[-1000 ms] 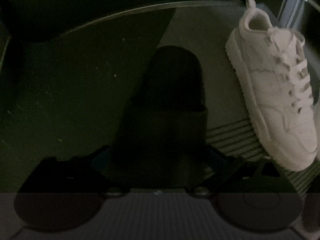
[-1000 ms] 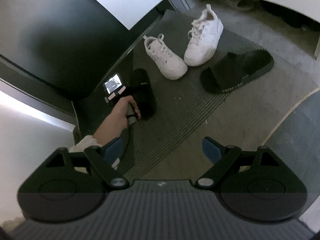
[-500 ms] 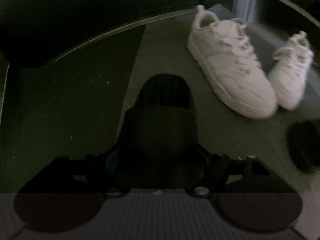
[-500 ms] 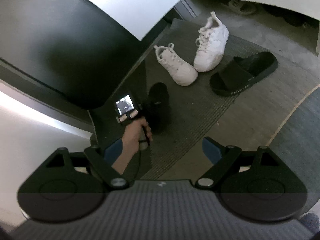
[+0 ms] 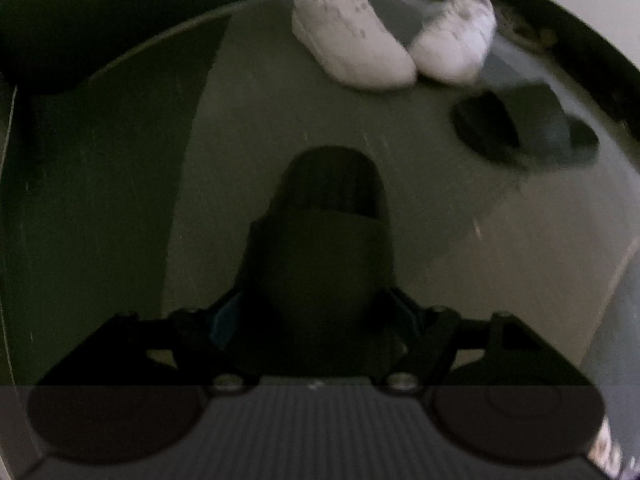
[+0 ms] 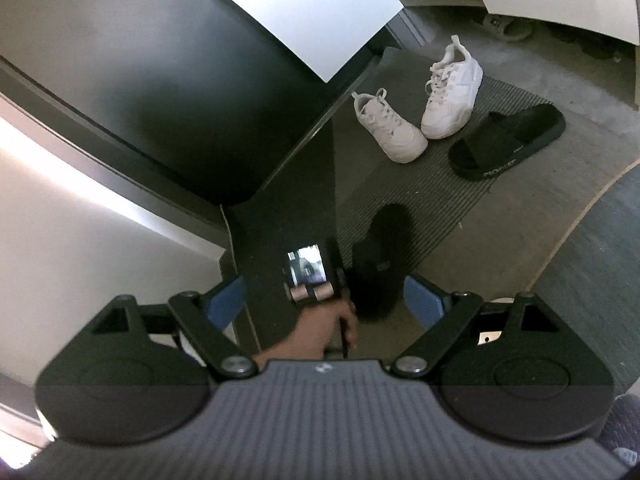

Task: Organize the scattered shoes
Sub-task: 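Lift the black slide with the left tool, lower it onto the floor and open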

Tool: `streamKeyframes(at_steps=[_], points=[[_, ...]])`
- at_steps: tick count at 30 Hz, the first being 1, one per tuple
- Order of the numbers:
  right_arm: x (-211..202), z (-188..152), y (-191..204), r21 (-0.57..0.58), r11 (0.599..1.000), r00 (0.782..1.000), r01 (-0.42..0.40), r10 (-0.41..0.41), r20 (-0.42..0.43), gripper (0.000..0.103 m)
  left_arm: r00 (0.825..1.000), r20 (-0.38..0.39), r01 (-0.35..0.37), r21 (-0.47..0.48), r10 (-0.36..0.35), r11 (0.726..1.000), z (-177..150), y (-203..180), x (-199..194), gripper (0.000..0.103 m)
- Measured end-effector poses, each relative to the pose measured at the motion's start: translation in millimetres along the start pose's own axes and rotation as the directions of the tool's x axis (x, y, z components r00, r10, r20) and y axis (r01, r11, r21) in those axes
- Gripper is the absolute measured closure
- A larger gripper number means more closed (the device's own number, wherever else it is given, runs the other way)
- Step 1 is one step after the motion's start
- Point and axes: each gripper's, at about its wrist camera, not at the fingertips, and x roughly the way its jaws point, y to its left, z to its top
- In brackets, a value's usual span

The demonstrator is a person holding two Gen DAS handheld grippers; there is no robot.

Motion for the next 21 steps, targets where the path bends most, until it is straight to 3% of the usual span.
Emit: streamKeyframes(at_steps=[1, 3, 8, 10, 12, 15, 21], points=[[-5.0, -1.9, 0.5, -0.002, 1.0, 1.0, -0.002, 0.002, 0.005, 0.014, 1.0, -0.016, 0.002, -0.006, -0.002, 1.0, -8.7, 1.0, 1.4, 0.029], [-12.2, -3.0, -0.1, -0.003, 1.0, 1.0, -0.001, 0.001, 0.013, 0.014, 0.998, -0.056, 0.002, 0.016, -0.001, 1.0, -20.3, 1.1, 6.5, 0.027], [-23.3, 0.8, -5.2, 0.0, 1.0, 1.0, 0.011, -0.011, 0.026, 0.014, 0.997, -0.073, -0.026, 0.131, 0.036, 0.991, -28.7, -3.6, -3.6, 0.023], [-27.8, 2.3, -7.3, 0.001, 1.0, 0.999, 0.015, -0.015, 0.032, 0.014, 0.995, -0.086, -0.036, 0.082, 0.043, 0.996, -29.1, 1.5, -13.1, 0.016], [-32.2, 3.8, -9.3, 0.002, 1.0, 0.999, 0.02, -0.02, 0.037, 0.014, 0.994, -0.105, -0.028, -0.03, 0.025, 0.999, -30.5, 12.0, -30.5, 0.015], [-35.2, 0.4, -15.9, -0.007, 0.999, 0.998, 0.042, -0.042, 0.042, 0.014, 0.992, -0.124, 0.001, -0.168, -0.022, 0.986, -36.4, 25.0, -63.1, 0.011], [-33.7, 6.7, -12.4, -0.093, 0.993, 0.994, 0.078, -0.07, 0.084, 0.014, 0.997, -0.069, 0.013, -0.173, -0.025, 0.985, -38.3, 16.6, -142.6, 0.009]])
